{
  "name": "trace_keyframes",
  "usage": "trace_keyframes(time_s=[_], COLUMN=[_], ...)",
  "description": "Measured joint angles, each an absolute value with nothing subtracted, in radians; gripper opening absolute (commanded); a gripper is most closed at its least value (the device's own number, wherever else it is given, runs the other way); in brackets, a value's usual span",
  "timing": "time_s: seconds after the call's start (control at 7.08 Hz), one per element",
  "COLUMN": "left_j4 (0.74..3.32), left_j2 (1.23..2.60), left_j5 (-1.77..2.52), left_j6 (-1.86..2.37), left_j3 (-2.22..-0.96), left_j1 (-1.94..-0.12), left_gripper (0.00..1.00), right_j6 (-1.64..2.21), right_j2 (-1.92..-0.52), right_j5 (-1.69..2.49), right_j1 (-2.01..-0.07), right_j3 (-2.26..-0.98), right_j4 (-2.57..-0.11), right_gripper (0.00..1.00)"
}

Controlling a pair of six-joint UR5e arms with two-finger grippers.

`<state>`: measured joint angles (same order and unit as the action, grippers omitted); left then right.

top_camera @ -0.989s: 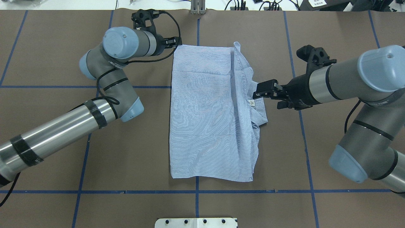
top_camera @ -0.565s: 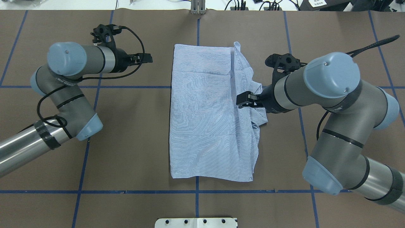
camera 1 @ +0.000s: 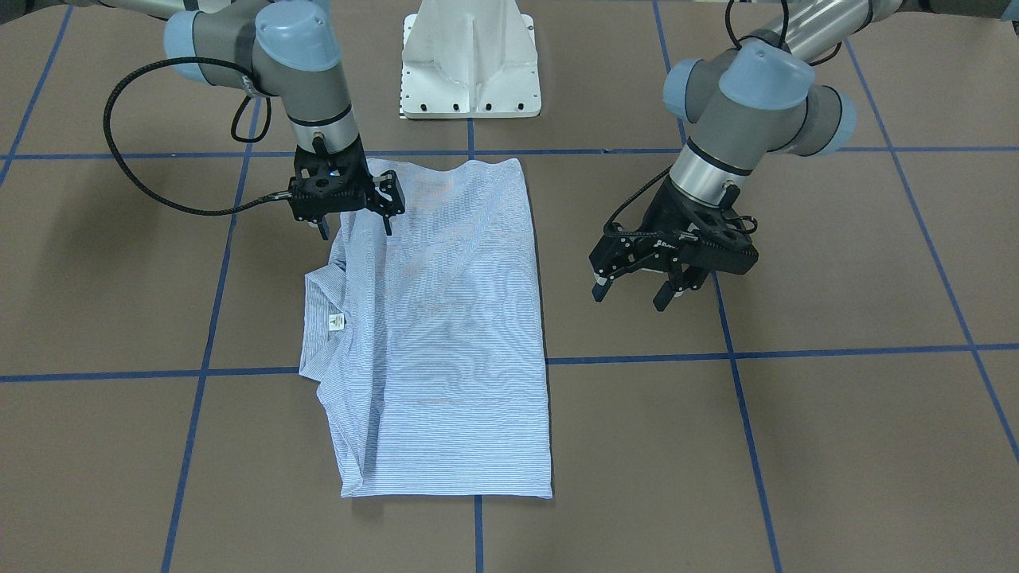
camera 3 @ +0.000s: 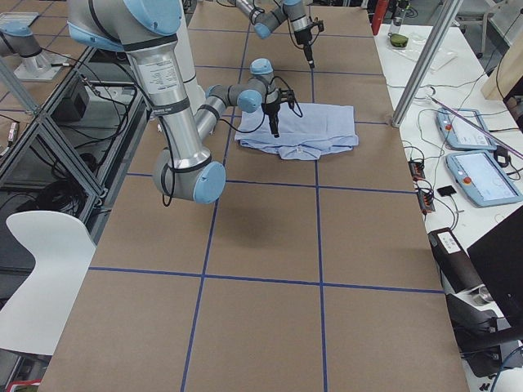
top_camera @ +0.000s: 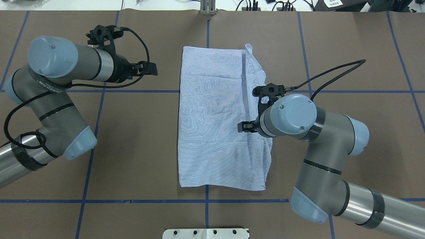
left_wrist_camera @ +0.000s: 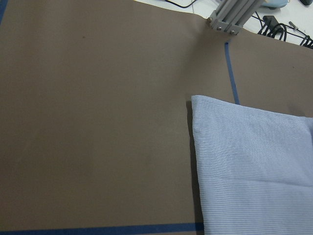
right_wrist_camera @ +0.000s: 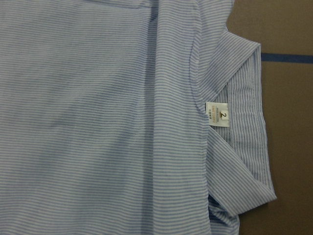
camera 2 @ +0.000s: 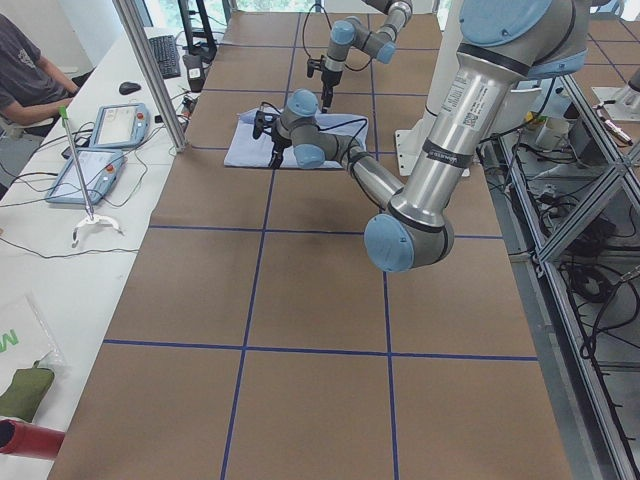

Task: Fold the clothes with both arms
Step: 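Release the shirt with the left gripper while the right gripper lowers onto the collar fold, then move both grippers to the shirt's side edges nearest the robot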

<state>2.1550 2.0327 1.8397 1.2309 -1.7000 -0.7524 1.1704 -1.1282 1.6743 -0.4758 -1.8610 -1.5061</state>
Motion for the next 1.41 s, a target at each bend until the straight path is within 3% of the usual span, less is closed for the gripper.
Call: trace_keyframes(time_s=[0.71, 1.41], left_j4=[2.147, 2.146], left_j2=[2.037, 2.067], left_j5=[1.850, 1.844], left_j6=[1.239, 1.266], left_j3=[-1.702, -1.707], left_j1=[-0.722, -0.697], left_gripper=[1.00, 1.00], right_j6=[1.092, 0.903], right_j2=[-1.127, -1.240], right_j5=[1.637, 1.648], right_j1=[-0.448, -0.529], right_j3=[-1.785, -1.868], right_j4=[-1.548, -1.598], right_gripper=[1.00, 1.00])
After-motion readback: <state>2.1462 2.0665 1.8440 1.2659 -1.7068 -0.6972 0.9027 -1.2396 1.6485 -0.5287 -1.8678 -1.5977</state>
